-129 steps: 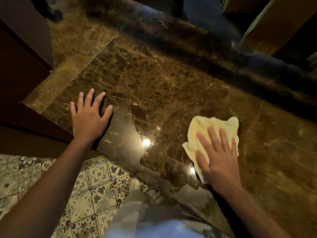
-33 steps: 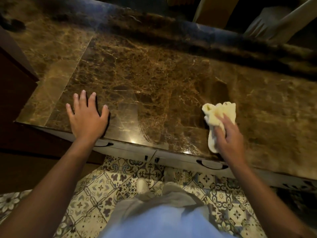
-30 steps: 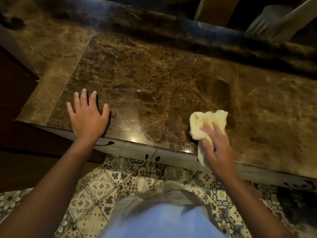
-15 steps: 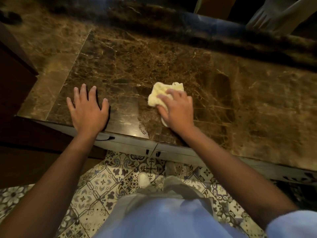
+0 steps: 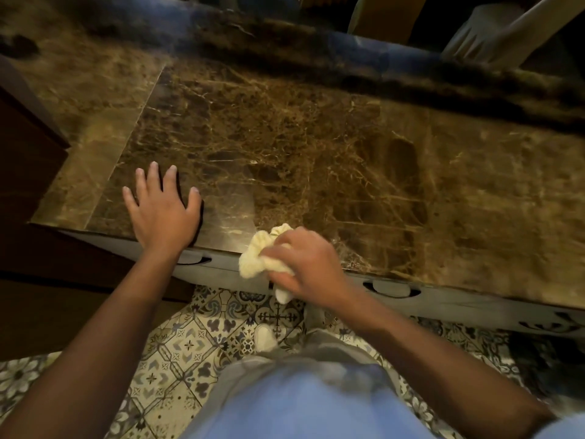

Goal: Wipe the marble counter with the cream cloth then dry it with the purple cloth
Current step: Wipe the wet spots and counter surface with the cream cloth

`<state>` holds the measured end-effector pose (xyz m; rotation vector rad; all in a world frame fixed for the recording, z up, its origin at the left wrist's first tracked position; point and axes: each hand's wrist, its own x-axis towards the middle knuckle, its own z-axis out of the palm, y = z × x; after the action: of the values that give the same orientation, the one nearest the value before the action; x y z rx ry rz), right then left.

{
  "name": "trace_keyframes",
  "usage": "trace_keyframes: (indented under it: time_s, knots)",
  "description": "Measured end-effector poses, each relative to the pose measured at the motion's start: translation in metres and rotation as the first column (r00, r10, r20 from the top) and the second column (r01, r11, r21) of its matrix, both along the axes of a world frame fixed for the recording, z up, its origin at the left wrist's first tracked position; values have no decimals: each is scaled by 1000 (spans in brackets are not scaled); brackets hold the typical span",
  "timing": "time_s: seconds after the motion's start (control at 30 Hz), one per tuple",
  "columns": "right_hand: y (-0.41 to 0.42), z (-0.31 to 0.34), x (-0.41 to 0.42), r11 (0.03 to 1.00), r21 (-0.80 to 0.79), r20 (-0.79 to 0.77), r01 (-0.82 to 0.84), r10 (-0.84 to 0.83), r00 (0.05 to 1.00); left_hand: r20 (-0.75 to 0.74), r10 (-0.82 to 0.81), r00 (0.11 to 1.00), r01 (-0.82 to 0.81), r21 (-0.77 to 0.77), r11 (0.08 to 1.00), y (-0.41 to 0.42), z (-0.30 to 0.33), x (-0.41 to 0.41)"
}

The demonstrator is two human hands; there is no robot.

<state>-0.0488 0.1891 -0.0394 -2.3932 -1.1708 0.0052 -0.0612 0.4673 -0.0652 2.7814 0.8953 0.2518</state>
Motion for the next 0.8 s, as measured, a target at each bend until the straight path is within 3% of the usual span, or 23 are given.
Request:
trace_keyframes:
  time_s: [0.1, 0.17, 0.27, 0.33, 0.5, 0.63, 0.7, 0.8]
  knots:
    - [-37, 20, 41, 967, 100, 44, 235, -241, 970, 5, -4, 1000, 4, -3, 1000, 0, 0, 0]
    - [-68, 21, 76, 887, 90, 90, 453, -460, 883, 9, -1, 1000, 1, -2, 1000, 0, 0, 0]
    - [-88, 1, 98, 815, 77, 17, 574, -577, 817, 0, 1, 1000, -1, 0, 1000, -2, 1, 0]
    - [-75, -14, 86, 841, 56, -2, 538, -539, 843, -1, 6, 1000, -6, -3, 1000, -2, 2, 1]
    - [-2, -21, 27, 963, 52, -9, 264, -264, 964, -10, 1, 1000, -1, -8, 1000, -2, 2, 0]
    - [29, -24, -21, 988, 120, -17, 96, -95, 995, -12, 0, 1000, 0, 2, 1000, -1, 1, 0]
    - [30, -15, -25, 981, 183, -40, 65, -58, 998, -12, -26, 1000, 26, 1, 1000, -3, 0, -1]
    - [0, 13, -8, 950, 270, -79, 156, -140, 987, -26, -106, 994, 106, 8, 994, -4, 0, -3]
